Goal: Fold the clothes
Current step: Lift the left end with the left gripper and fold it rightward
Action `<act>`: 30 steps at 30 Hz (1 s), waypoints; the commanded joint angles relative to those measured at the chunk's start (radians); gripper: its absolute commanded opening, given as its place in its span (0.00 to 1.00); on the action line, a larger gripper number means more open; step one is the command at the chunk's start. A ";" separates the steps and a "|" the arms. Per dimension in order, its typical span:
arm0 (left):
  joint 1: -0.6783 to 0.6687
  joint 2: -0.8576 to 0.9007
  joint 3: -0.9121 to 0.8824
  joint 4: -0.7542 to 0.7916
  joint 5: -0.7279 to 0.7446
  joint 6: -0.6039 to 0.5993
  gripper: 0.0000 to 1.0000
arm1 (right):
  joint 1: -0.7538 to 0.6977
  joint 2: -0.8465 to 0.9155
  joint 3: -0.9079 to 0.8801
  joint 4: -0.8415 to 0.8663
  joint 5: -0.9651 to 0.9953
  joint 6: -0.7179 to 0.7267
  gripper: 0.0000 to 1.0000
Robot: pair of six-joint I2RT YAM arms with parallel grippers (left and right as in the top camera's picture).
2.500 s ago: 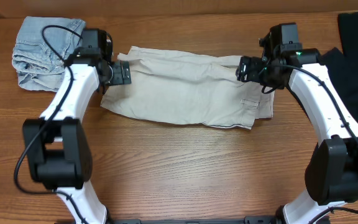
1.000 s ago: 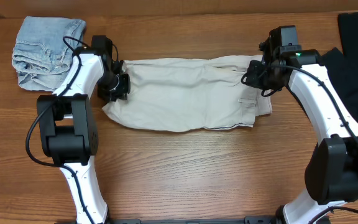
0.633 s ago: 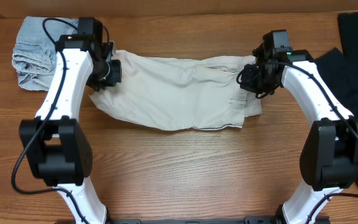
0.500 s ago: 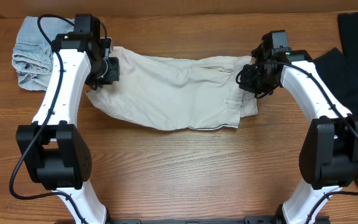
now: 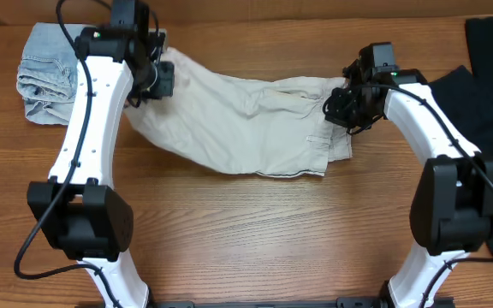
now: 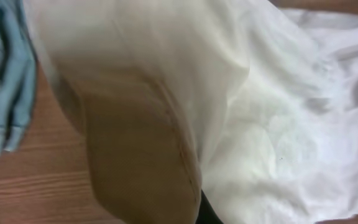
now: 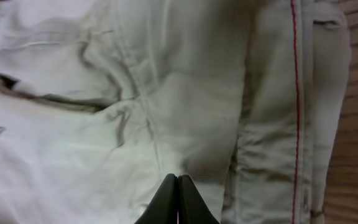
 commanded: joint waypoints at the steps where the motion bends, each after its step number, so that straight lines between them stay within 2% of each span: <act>1: 0.007 -0.040 0.130 -0.047 -0.020 0.038 0.04 | -0.006 0.063 -0.004 0.025 -0.045 0.010 0.04; 10: 0.005 -0.040 0.331 -0.161 -0.021 0.076 0.04 | -0.006 0.089 -0.004 0.060 -0.093 0.010 0.04; 19: -0.060 -0.003 0.336 -0.153 0.043 0.050 0.04 | 0.016 0.090 -0.004 0.085 -0.093 0.010 0.04; 26: -0.149 0.112 0.336 -0.125 0.055 -0.009 0.04 | 0.023 0.090 -0.004 0.095 -0.093 0.022 0.04; 30: -0.205 0.200 0.336 -0.098 0.120 -0.020 0.04 | 0.023 0.090 -0.004 0.094 -0.093 0.022 0.04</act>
